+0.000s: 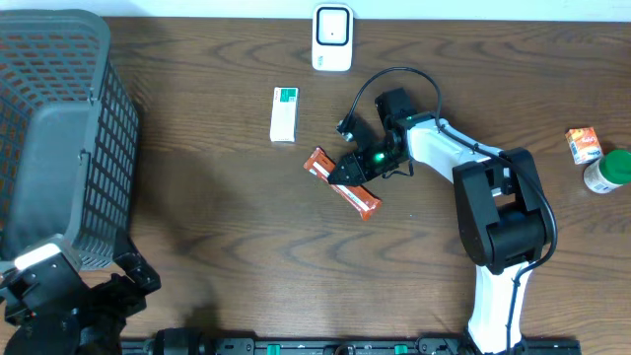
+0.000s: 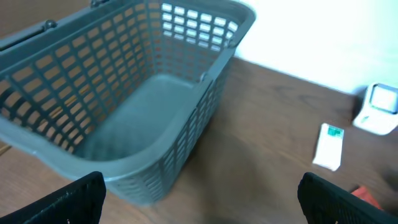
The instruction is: Scan the item barcode
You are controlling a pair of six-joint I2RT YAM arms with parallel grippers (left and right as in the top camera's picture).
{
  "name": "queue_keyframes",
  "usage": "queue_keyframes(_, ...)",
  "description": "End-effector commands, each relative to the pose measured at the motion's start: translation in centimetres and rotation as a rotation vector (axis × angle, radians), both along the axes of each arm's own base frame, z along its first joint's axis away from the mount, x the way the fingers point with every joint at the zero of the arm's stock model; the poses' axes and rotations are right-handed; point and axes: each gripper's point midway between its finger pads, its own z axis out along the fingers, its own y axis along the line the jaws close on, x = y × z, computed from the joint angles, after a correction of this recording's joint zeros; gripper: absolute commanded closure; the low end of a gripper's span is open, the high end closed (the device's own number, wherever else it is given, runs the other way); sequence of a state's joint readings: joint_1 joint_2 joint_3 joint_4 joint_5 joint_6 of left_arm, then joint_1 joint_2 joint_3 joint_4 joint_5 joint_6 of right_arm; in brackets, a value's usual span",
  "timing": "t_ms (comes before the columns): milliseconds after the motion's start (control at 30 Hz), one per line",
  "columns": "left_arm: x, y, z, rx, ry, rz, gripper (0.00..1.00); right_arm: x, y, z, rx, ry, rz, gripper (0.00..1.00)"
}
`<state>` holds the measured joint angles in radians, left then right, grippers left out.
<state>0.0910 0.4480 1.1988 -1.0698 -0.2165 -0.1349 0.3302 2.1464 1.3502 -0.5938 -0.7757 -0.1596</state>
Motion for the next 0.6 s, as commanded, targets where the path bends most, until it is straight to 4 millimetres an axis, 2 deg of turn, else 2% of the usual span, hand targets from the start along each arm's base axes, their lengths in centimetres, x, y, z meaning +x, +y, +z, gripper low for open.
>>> queue_keyframes(0, 1.6, -1.6, 0.8, -0.042, -0.041, -0.094, 0.0, -1.2, -2.7, -4.8, -0.143, 0.091, -0.058, 0.49)
queue_keyframes(67, 3.4, -3.5, 0.1, -0.095, -0.002, -0.206, 0.0, -1.1, -2.4, -4.2, -0.096, 0.103, -0.063, 0.47)
queue_keyframes(200, 7.2, -7.2, -3.4, -0.244, 0.174, -0.4, 0.0, -0.9, -2.4, -3.8, -0.061, 0.115, -0.078, 0.44)
queue_keyframes(267, 9.1, -7.8, -5.6, -0.302, 0.278, -0.428, 0.0, -0.4, -2.9, -4.2, -0.096, 0.126, -0.123, 0.45)
queue_keyframes(367, 11.5, -7.8, -7.9, -0.343, 0.375, -0.427, 0.0, 0.5, -3.5, -4.5, -0.126, 0.14, -0.191, 0.5)
queue_keyframes(500, 14.6, -9.9, -8.6, -0.435, 0.384, -0.543, 0.0, 1.3, -3.4, -4.3, -0.117, 0.157, -0.247, 0.54)
queue_keyframes(567, 15.6, -10.8, -8.6, -0.468, 0.373, -0.593, 0.0, 1.4, -3.3, -4.2, -0.112, 0.154, -0.247, 0.6)
